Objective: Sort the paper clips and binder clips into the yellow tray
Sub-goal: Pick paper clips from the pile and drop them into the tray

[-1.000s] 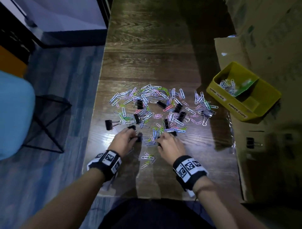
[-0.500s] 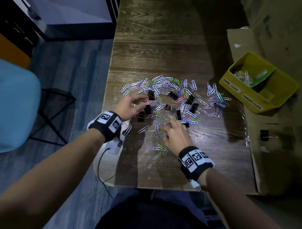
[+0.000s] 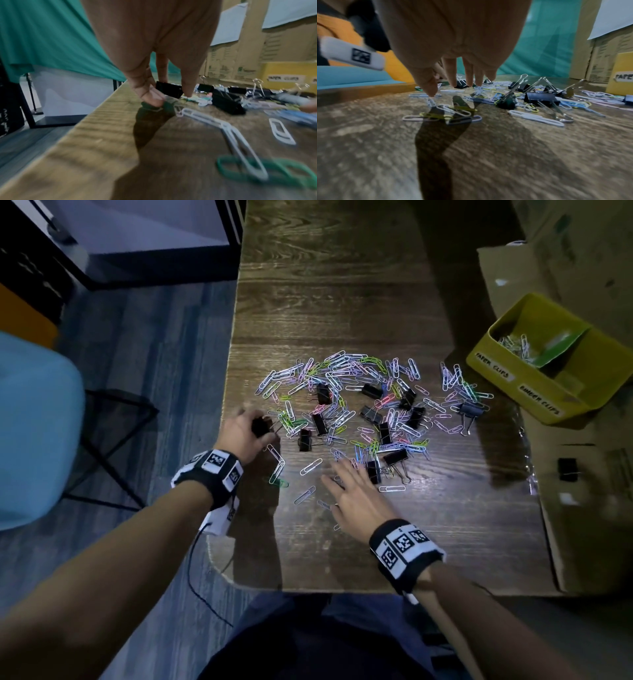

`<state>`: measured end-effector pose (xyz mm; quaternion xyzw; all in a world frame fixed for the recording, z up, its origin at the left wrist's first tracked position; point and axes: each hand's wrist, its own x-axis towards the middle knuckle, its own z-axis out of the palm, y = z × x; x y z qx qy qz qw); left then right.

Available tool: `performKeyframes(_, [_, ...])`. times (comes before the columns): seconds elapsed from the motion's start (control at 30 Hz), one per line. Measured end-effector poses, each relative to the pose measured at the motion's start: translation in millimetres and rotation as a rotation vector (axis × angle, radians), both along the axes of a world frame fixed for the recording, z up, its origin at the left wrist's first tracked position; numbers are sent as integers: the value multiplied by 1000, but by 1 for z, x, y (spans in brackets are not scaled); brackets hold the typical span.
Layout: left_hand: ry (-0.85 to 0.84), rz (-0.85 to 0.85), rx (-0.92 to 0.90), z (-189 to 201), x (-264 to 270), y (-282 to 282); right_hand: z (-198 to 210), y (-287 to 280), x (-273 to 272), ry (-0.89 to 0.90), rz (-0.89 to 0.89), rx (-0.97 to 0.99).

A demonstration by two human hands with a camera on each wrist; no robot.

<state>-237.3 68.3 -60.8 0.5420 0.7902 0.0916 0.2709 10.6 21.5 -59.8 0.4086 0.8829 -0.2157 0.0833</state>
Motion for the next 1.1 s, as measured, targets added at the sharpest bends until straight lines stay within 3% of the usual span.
performKeyframes(0.2, [-19, -92, 69, 5, 10, 46, -10, 4, -13, -23, -156, -89])
performKeyframes(0.33, [-34, -162, 145, 1, -3, 54, -14, -9, -8, -4, -87, -83])
performKeyframes(0.47, [131, -460, 379, -7, -4, 38, -19, -19, 4, 102, -140, -63])
performKeyframes(0.6, [229, -670, 196, -17, 9, 16, -24, -24, 10, 69, -118, -100])
performKeyframes(0.73, [246, -694, 164, -23, 6, -9, -20, -17, 11, 102, -140, -85])
performKeyframes(0.93, [96, -629, 213, -29, 12, -24, -5, -3, -24, 111, -16, 16])
performKeyframes(1.1, [167, -628, -19, -36, 17, -11, -11, 18, -41, -76, -63, 50])
